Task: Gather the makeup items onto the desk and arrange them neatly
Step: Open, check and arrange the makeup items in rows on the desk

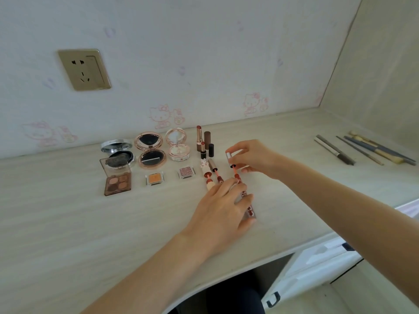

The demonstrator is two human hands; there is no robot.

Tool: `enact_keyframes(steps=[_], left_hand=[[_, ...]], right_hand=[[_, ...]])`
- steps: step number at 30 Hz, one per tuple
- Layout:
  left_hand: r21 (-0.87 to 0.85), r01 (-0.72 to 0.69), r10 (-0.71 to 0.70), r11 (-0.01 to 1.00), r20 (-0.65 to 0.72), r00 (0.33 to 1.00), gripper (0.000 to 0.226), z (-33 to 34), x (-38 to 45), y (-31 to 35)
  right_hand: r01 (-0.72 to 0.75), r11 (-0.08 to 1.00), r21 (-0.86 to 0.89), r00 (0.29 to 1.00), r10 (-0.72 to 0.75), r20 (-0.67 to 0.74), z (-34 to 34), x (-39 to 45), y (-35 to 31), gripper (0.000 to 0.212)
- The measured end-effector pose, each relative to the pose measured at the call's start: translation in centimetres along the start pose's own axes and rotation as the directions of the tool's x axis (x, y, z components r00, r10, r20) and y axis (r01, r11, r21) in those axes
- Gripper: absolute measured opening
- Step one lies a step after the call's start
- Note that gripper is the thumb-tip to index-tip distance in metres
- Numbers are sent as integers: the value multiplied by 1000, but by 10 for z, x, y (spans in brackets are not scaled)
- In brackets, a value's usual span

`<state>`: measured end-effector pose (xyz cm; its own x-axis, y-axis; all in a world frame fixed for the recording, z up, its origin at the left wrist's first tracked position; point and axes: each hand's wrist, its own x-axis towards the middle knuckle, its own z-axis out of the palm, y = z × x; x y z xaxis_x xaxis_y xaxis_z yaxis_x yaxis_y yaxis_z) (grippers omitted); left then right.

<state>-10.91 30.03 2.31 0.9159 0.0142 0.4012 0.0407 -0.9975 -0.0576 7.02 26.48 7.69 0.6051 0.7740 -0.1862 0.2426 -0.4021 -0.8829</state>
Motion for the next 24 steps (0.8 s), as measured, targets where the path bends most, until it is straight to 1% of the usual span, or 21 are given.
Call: enact_keyframes(steps=[3,5,8,17,21,24], left_hand=[[1,17,-17,1000,-36,999,42,5,-2,-1],[-15,22,-23,1000,-73,997,38,7,-2,-2],[-41,25,-29,999,-104,994,33,8,0,-5],[-84,46,-53,995,-78,996,35,9,0,-9],[-116,43,-51,992,-65,997,36,10,-2,-9],[-131,50,-61,990,-79,995,34,11,-1,-10]], right_hand=[[35,990,-140,999,-33,18,7,6,-5,26],[50,979,-197,999,-44,31,12,11,-7,27],[50,970,-237,998,-42,39,15,19,-8,29],[36,959,-282,999,-29,29,20,33,-8,28],[53,944,-326,999,-45,31,24,37,-8,28],[66,931,-360,998,-53,44,26,38,-8,28]])
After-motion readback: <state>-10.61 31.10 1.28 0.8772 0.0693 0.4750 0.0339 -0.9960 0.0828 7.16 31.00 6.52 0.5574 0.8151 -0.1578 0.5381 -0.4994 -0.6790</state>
